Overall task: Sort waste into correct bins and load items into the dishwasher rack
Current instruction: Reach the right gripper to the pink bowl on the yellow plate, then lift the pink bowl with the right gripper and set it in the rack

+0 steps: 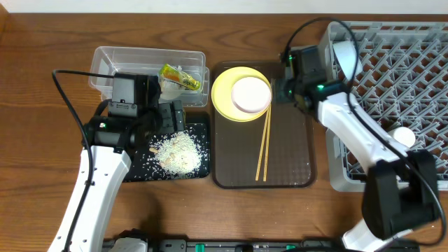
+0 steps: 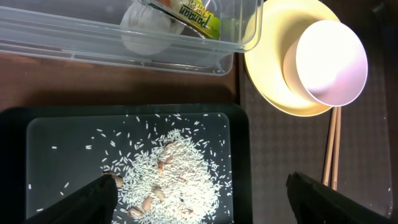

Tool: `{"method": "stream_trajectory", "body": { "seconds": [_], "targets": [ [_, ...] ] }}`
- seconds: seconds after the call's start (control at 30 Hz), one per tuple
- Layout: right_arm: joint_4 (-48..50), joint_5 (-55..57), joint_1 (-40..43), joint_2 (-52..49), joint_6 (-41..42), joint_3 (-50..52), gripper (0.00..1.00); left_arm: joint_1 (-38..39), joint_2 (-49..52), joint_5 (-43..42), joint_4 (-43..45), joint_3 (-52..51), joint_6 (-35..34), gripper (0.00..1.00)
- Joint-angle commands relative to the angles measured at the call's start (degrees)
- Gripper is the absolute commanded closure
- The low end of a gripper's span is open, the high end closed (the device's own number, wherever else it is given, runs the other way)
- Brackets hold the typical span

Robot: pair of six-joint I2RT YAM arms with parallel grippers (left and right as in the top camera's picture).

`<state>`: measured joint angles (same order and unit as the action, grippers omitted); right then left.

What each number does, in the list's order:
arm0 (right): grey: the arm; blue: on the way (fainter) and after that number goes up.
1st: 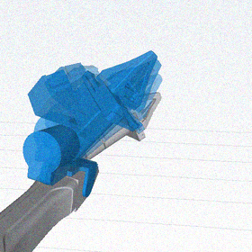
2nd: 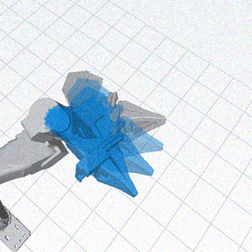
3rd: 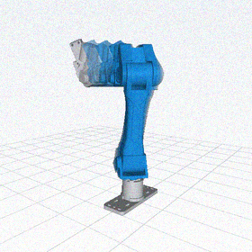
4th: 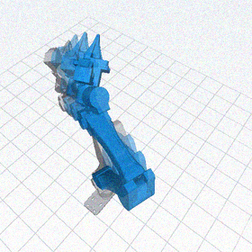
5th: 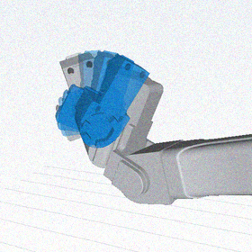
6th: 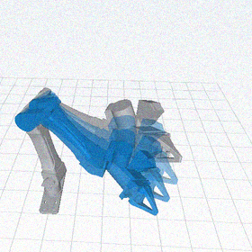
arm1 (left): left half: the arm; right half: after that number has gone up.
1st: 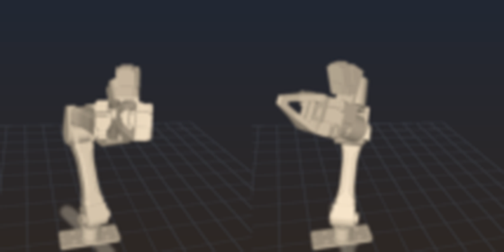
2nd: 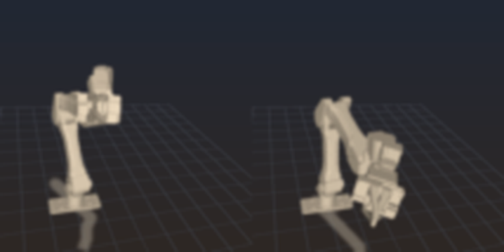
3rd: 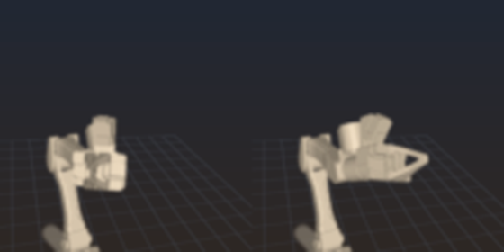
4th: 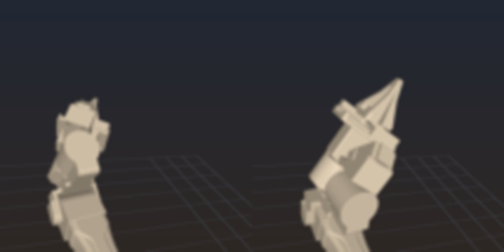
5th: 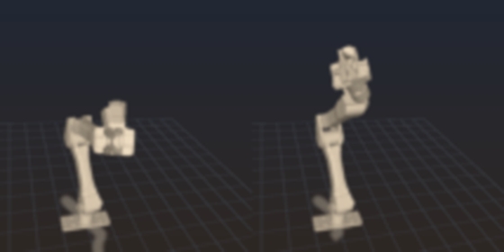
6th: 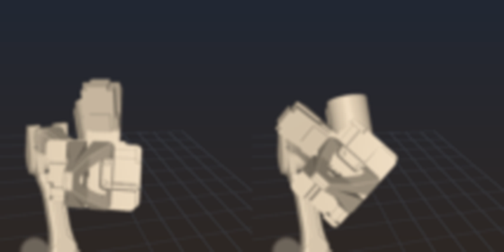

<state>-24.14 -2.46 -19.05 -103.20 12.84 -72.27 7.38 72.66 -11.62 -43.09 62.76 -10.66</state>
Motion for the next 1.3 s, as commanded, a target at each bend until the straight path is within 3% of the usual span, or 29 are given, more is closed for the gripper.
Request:
{"method": "stream_trajectory", "body": {
  "seconds": [0.0,0.13,0.2,0.27,0.33,0.53,0.9,1.1,1.27],
  "targets": [
    [0.5,-2.3,-1.3,-4.0,5.3,0.6,0.49,-0.2,0.3,0.3,-0.2,0.5,-0.1,0.11],
    [2.5,-2.3,-1.6,-8.2,9.3,0.6,0.58,-0.2,0.3,0.3,-0.2,0.5,-0.1,0.11],
    [3.6,-2.3,-1.7,-9.6,11.0,0.6,0.71,-0.2,0.3,0.3,-0.2,0.5,-0.2,0.11],
    [4.2,-2.3,-1.7,-10.2,12.0,0.6,0.9,-0.2,0.3,0.3,-0.2,0.5,-0.1,0.11],
    [5.1,-2.1,-1.7,-10.0,12.0,0.6,0.98,-0.2,0.3,0.3,-0.2,0.5,-0.1,0.11],
    [5.5,1.4,-0.1,-4.6,10.3,0.5,0.99,-0.2,0.3,0.3,-0.4,0.5,-0.1,0.11],
    [3.7,23.1,8.6,14.2,-6.1,0.5,0.99,-0.2,0.3,0.3,-0.4,0.5,-0.1,0.11],
    [7.1,38.6,15.9,14.9,-19.7,0.5,0.99,-0.2,0.3,0.3,-0.4,0.5,-0.1,0.11],
    [16.3,52.6,20.9,12.0,-28.1,0.5,0.99,-0.2,0.3,0.3,-0.3,0.5,-0.1,0.11]
  ]
}}
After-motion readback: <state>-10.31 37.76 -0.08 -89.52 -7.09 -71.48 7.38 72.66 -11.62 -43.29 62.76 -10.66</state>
